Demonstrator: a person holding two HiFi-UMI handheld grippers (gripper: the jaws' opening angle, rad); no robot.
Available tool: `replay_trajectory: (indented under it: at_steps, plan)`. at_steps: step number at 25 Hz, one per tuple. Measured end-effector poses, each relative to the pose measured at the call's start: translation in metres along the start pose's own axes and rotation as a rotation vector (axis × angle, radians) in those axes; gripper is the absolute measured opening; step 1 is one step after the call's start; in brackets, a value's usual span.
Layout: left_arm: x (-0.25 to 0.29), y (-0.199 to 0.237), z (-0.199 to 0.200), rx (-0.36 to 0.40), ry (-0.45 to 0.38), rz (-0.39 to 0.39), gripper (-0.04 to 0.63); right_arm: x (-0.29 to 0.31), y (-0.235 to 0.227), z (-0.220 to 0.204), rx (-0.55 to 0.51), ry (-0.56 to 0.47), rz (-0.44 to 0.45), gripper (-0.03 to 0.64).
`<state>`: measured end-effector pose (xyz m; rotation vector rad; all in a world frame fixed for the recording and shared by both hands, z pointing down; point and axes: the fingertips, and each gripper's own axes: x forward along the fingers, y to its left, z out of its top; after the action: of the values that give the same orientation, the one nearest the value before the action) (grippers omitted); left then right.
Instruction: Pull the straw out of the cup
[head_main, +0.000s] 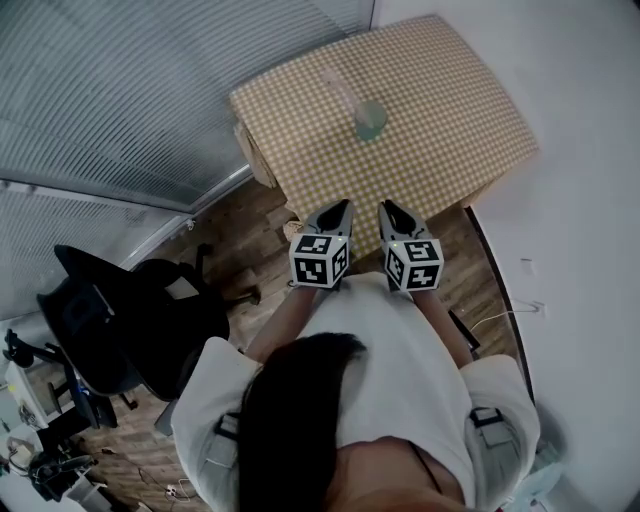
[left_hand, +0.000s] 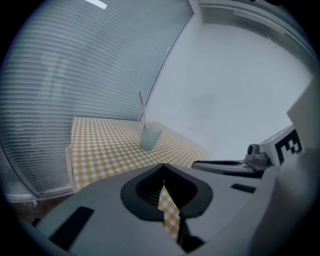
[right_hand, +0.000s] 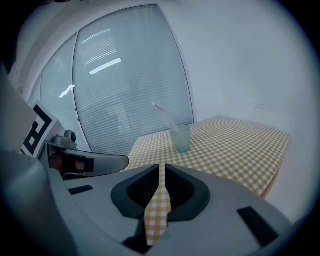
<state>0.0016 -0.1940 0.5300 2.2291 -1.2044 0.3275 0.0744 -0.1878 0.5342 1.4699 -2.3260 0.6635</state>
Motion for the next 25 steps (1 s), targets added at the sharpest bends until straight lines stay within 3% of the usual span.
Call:
replay_trajectory:
  at_steps: [7, 10, 25]
  plan:
    - [-0.002, 0.017, 0.006, -0.007, 0.001, -0.009, 0.009, 0.017, 0.000, 0.021, 0.012, -0.036, -0.043, 0.042]
    - [-0.002, 0.019, 0.005, -0.018, 0.009, -0.024, 0.009, 0.022, 0.004, 0.028, 0.010, -0.041, -0.031, 0.146]
    - [0.007, 0.040, 0.017, -0.020, -0.006, -0.005, 0.009, 0.063, 0.001, 0.082, -0.094, -0.106, -0.041, 0.147]
